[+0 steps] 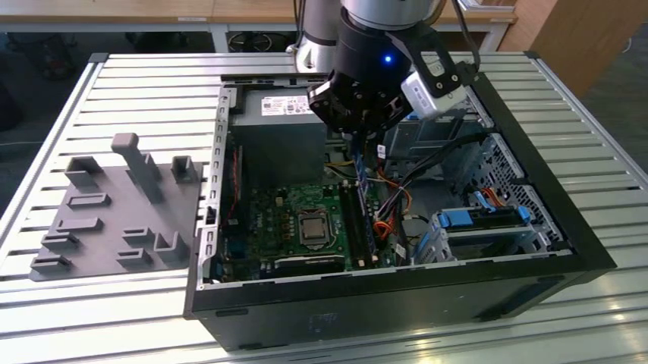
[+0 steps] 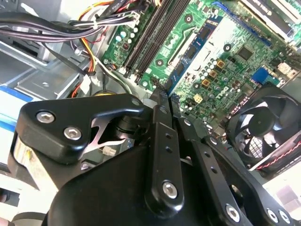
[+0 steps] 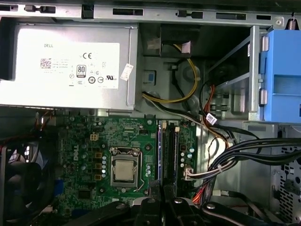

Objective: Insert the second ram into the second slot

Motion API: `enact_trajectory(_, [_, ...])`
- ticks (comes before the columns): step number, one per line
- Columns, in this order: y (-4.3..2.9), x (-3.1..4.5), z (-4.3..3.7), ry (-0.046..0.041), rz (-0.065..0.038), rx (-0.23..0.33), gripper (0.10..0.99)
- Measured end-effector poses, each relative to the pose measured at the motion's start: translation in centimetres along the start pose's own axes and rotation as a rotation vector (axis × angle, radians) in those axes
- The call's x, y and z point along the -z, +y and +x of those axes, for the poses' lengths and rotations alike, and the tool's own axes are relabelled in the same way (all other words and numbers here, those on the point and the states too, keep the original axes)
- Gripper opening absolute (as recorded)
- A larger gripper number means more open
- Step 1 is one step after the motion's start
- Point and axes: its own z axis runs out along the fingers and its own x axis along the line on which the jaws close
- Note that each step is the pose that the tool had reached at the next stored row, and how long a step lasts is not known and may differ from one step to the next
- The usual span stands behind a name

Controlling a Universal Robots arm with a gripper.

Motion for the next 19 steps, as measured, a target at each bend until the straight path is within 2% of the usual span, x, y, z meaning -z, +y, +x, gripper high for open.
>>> enact_trajectory(7, [-0.1,-0.45,-0.04,0.0001,0.002,0.0,0.137])
enact_trajectory(19, [-0.15,-2.16,-0.33,0.0008,0.002,0.003,0.137])
